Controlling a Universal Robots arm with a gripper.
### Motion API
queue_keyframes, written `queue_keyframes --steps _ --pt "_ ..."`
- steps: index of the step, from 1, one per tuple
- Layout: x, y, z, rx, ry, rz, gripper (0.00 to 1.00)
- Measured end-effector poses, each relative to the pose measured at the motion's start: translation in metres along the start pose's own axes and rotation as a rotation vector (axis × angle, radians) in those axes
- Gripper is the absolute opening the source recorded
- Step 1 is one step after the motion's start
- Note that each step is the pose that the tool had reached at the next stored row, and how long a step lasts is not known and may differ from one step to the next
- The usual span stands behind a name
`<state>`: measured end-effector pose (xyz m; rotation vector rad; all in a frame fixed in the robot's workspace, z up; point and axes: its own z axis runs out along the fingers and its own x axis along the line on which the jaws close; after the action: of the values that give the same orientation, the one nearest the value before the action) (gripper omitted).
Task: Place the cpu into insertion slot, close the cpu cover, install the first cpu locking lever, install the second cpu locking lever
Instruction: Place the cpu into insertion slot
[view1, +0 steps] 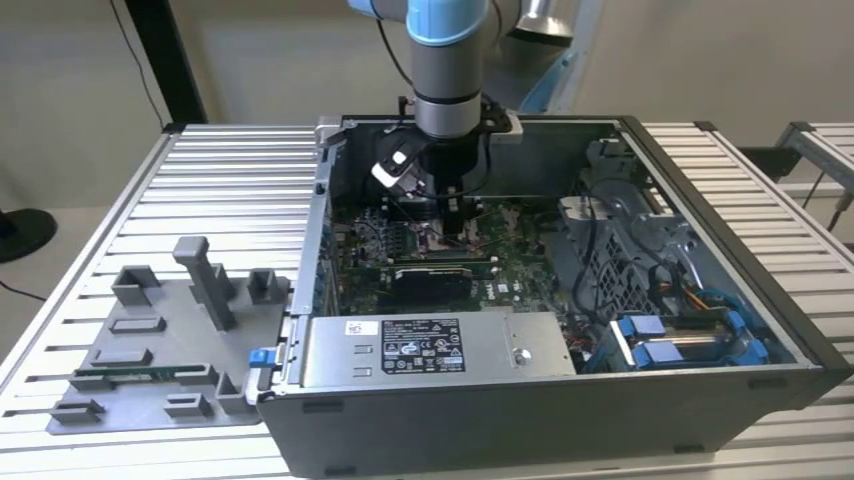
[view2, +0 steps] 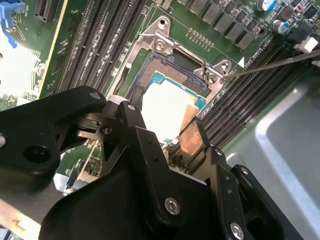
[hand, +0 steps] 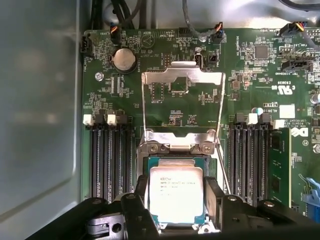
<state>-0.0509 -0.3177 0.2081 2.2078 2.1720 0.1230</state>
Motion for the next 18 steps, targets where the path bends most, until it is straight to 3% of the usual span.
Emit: queue_keyframes --steps 18 --pt "-0.0005 -0.0019 0.0028 0.0004 -0.0004 0.000 0.00"
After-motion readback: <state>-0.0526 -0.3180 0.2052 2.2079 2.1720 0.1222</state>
